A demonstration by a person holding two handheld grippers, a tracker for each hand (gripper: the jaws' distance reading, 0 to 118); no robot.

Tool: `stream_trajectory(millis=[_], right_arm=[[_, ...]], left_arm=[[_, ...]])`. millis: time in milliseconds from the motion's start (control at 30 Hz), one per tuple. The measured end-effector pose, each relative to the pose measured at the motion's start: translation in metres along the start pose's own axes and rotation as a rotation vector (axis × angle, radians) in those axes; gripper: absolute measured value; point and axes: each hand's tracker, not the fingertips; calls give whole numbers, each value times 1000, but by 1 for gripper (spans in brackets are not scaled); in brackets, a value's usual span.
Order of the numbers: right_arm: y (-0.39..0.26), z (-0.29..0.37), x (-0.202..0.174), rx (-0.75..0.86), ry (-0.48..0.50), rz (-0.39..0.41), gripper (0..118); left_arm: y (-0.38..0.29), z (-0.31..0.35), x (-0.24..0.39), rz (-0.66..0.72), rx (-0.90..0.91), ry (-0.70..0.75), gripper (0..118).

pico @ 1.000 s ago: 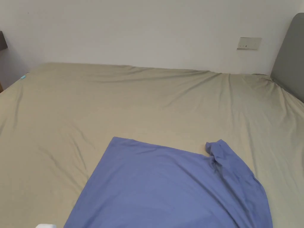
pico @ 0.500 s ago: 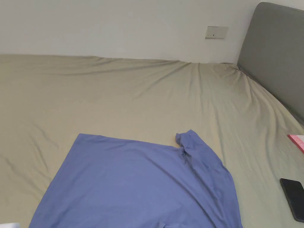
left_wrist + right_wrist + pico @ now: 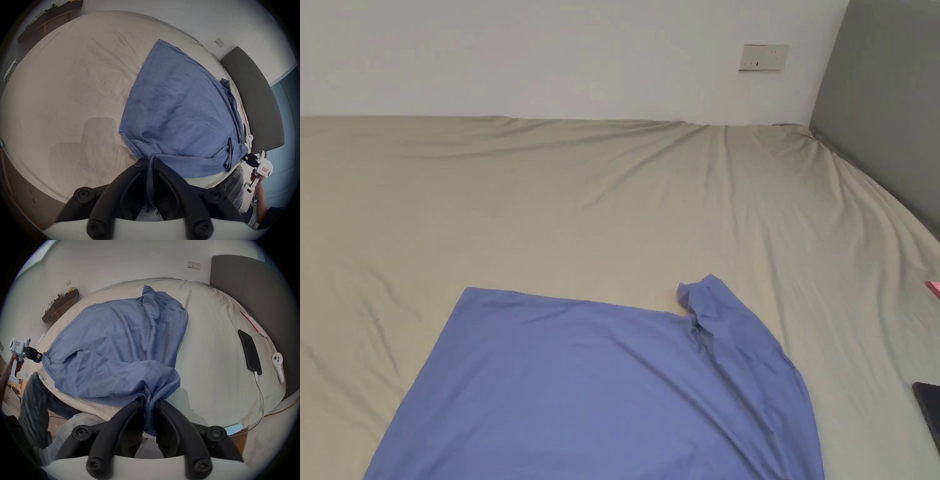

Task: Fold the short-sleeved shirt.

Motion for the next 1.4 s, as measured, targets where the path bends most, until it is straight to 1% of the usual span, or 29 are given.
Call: stream_trajectory(millis=[100, 200, 233, 367, 433, 500, 533, 600, 633, 667, 700, 800, 867, 933, 1000, 1067, 1100, 1133, 1167, 1200, 1233, 1267, 1300, 1333, 1367, 1400], right_arm=[[6, 10, -2, 15, 9, 4, 15], [18, 20, -4, 36, 22, 25, 14], [22, 22, -4, 47, 28, 21, 14], [43, 21, 6, 90, 102, -106, 14], [54, 15, 18, 108, 133, -196, 14], [65, 7, 31, 111, 160, -269, 14], [71, 1, 36, 111, 163, -291, 14], [82, -12, 45, 111, 150, -306, 14], [88, -19, 49, 101, 149, -331, 14], [92, -27, 54, 93, 165, -365, 14], [97, -35, 57, 94, 156, -390, 14], [109, -61, 60, 65, 129, -398, 14], [116, -75, 62, 34, 126, -421, 14], [118, -87, 60, 15, 92, -419, 14], [117, -93, 55, -9, 59, -365, 14], [117, -91, 50, 9, 46, -352, 14], [116, -89, 48, 7, 42, -346, 14], [117, -87, 48, 1, 40, -339, 15], [118, -85, 48, -7, 37, -328, 18], [120, -79, 46, -13, 19, -310, 25], [119, -70, 44, -4, -9, -294, 42], [117, -61, 42, 16, -45, -273, 60], [113, -50, 40, 59, -53, -253, 73], [107, -38, 37, 108, -66, -234, 83], [101, -26, 33, 138, -78, -218, 86], [94, -14, 29, 158, -93, -199, 86]], left_arm=[[6, 4, 8, -37, -3, 0, 6], [16, 10, 17, -94, 31, -6, 6], [19, 12, 21, -92, 48, -21, 6], [42, 14, 27, -53, 113, -95, 6], [58, 9, 25, -34, 125, -120, 6], [72, 3, 24, -3, 131, -136, 6], [80, -2, 20, 29, 141, -152, 6], [95, -11, 12, 114, 157, -197, 6], [103, -16, 7, 158, 162, -225, 6], [109, -22, 3, 190, 167, -234, 6], [116, -29, 0, 219, 164, -228, 6], [132, -51, -2, 224, 140, -188, 6], [139, -63, -2, 231, 122, -167, 6], [143, -76, -1, 218, 110, -133, 7], [143, -87, -1, 188, 97, -105, 10], [141, -91, 2, 169, 98, -79, 12], [140, -89, 2, 161, 104, -81, 16], [140, -87, 2, 154, 113, -85, 27], [141, -82, 4, 152, 123, -87, 44], [141, -75, 5, 150, 130, -85, 72], [141, -66, 9, 138, 145, -49, 107], [138, -56, 13, 115, 162, -17, 117], [133, -42, 16, 72, 213, -17, 117], [128, -31, 18, 29, 242, -1, 117], [123, -24, 21, -1, 259, 32, 117], [115, -17, 25, -31, 273, 85, 117]])
